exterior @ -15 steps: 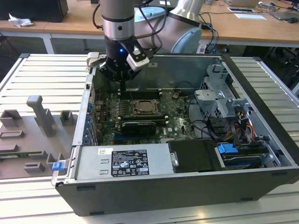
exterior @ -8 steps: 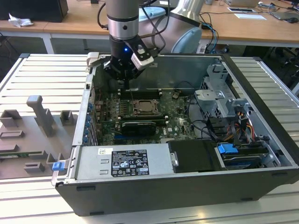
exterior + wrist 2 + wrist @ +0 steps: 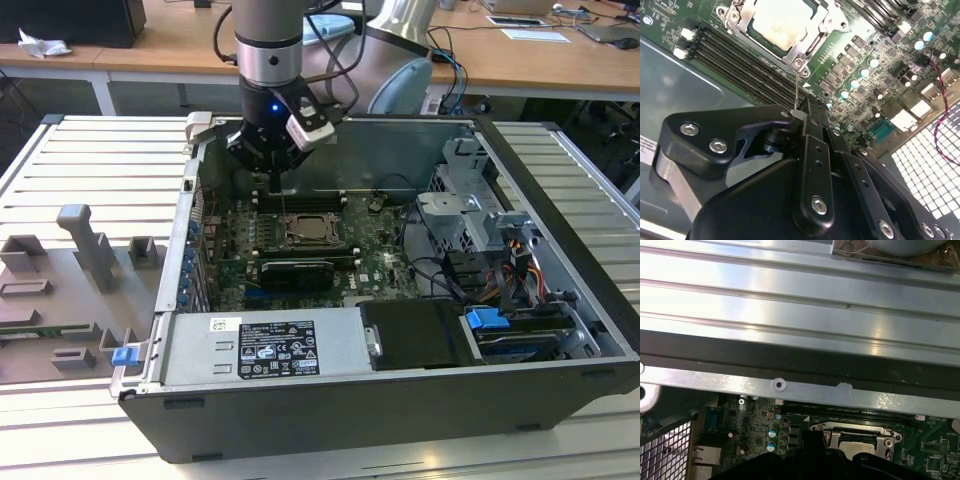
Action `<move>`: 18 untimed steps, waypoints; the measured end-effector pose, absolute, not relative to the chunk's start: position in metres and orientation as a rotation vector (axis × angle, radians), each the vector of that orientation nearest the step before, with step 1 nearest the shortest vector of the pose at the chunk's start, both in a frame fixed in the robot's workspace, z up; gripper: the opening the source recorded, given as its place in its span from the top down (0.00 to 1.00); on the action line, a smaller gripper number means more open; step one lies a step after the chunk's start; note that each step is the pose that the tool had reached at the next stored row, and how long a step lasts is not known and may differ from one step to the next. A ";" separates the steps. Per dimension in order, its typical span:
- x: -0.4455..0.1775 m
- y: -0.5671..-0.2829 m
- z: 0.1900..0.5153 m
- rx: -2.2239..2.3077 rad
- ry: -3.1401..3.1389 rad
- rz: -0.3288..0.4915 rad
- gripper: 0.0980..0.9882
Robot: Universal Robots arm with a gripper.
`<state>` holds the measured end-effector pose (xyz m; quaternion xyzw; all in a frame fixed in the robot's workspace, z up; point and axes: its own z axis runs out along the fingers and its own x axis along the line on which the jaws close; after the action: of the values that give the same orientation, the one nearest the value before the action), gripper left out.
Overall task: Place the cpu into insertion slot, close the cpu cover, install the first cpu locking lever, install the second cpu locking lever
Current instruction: 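Install the first cpu locking lever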
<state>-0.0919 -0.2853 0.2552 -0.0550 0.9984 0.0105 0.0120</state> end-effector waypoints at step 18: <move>-0.069 -0.285 0.250 -0.171 3.113 0.033 0.99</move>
<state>-0.0692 -0.2853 0.2502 -0.0550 0.9984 0.0105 0.0117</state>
